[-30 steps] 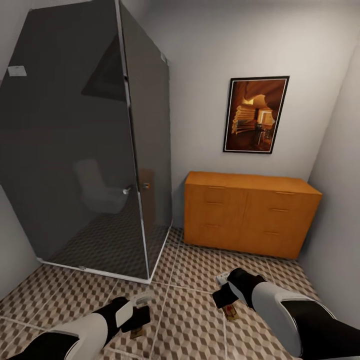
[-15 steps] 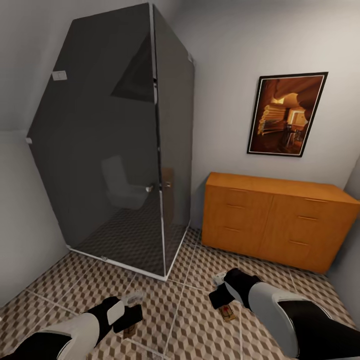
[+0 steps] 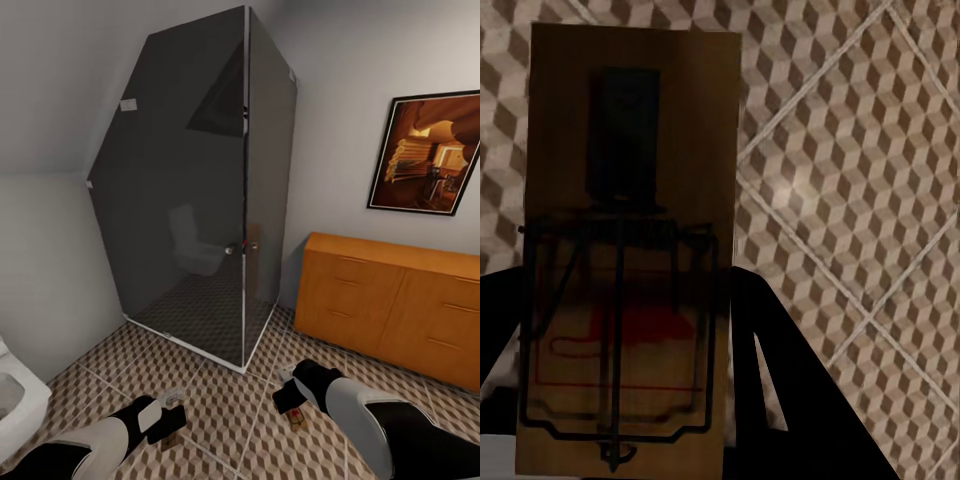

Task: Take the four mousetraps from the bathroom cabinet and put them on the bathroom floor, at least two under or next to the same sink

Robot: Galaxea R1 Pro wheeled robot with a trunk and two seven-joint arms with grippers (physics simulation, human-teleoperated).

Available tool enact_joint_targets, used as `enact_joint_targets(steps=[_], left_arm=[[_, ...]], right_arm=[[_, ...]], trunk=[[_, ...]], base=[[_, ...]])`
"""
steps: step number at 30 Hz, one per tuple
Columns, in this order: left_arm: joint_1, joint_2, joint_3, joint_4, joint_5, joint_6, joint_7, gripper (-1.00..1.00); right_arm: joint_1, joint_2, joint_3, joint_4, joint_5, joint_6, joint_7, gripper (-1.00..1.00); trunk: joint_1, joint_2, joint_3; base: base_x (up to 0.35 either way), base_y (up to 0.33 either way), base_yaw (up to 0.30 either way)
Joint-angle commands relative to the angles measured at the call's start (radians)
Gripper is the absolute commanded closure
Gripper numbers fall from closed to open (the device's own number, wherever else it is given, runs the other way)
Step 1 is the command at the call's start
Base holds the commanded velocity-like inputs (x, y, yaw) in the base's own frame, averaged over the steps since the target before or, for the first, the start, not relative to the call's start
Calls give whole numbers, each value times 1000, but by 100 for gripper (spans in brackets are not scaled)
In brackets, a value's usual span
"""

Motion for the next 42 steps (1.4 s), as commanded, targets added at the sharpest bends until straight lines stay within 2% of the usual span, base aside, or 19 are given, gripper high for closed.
enact_joint_targets(steps=[1,42], left_arm=[[-1,0,-9,-1,7,4,2,100],[-1,1,-9,0,7,3,3,100]], right_arm=[[-1,0,-1,1,7,2,5,100],[-1,-1,-1,1,7,-2,-5,100]], trunk=[[0,-1,-1],[0,-1,-1]], base=[[0,0,299],[0,0,299]])
